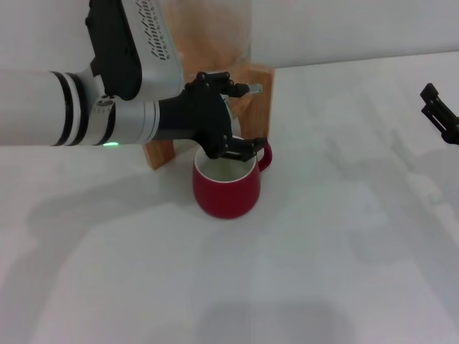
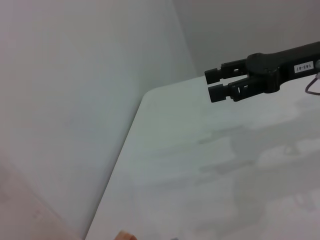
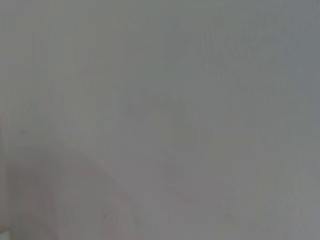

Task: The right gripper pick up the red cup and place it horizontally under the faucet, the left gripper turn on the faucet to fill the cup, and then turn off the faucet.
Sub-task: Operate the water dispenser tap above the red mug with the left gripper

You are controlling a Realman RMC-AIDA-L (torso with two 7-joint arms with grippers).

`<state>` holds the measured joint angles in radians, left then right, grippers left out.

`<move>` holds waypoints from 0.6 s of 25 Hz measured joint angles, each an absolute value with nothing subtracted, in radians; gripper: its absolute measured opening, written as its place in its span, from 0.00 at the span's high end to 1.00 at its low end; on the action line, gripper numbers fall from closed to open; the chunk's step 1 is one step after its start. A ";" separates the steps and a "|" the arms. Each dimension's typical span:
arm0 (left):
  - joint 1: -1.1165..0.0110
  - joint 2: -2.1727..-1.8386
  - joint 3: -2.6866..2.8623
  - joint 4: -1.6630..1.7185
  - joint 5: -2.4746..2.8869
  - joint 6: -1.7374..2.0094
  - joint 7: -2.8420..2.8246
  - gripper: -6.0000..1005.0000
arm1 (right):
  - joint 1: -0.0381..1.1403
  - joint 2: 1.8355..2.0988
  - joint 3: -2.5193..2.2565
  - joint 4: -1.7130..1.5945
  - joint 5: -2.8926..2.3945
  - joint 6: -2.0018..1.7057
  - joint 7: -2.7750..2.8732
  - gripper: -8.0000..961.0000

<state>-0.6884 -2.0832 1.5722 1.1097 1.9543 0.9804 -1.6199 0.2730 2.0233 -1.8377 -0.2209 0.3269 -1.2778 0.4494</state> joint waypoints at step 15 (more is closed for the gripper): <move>-0.706 -2.083 1.575 1.109 1.955 0.980 -1.618 0.13 | 0.273 2.023 -1.838 -0.221 0.328 -1.288 0.449 0.12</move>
